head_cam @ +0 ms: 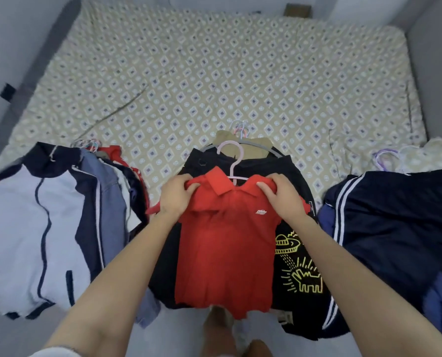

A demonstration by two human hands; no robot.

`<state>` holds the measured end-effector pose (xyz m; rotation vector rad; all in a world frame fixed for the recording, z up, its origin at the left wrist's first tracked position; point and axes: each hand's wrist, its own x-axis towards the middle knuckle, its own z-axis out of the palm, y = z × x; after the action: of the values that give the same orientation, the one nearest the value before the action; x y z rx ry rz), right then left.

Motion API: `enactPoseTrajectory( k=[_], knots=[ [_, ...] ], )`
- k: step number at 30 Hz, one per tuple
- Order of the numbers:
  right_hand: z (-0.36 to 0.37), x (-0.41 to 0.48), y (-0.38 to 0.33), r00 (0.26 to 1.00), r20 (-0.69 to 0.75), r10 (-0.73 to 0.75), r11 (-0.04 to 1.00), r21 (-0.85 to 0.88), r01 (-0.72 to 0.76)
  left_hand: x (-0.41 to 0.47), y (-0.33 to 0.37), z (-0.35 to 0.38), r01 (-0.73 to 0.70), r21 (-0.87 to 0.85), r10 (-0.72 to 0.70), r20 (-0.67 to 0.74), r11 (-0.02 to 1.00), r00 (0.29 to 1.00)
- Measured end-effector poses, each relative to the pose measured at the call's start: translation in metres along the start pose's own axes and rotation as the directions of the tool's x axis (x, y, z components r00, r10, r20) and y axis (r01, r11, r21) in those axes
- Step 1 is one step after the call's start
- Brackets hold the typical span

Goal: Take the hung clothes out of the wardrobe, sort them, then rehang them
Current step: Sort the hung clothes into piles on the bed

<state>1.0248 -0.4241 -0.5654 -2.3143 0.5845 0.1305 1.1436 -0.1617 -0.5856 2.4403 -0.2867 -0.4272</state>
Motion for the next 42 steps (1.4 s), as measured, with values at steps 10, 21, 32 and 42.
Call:
enactPoseTrajectory(
  k=[10,21,32,42],
  knots=[
    [-0.054,-0.094,-0.022,0.990,-0.119,-0.079,0.997,-0.029,0.076,-0.117,0.058,-0.053,-0.094,-0.067,0.090,-0.055,0.993,0.994],
    [-0.093,-0.211,-0.054,0.960,-0.136,-0.245,0.965,-0.133,0.227,-0.261,0.081,-0.089,-0.102,-0.093,0.072,-0.285,0.990,0.956],
    [-0.067,-0.271,-0.115,0.924,-0.112,-0.366,0.919,-0.199,0.340,-0.336,0.045,-0.146,-0.049,-0.082,0.012,-0.397,0.995,0.918],
    [0.007,-0.309,-0.199,0.899,-0.035,-0.436,0.886,-0.190,0.423,-0.386,-0.055,-0.204,0.014,-0.149,-0.082,-0.459,0.989,0.885]
  ],
)
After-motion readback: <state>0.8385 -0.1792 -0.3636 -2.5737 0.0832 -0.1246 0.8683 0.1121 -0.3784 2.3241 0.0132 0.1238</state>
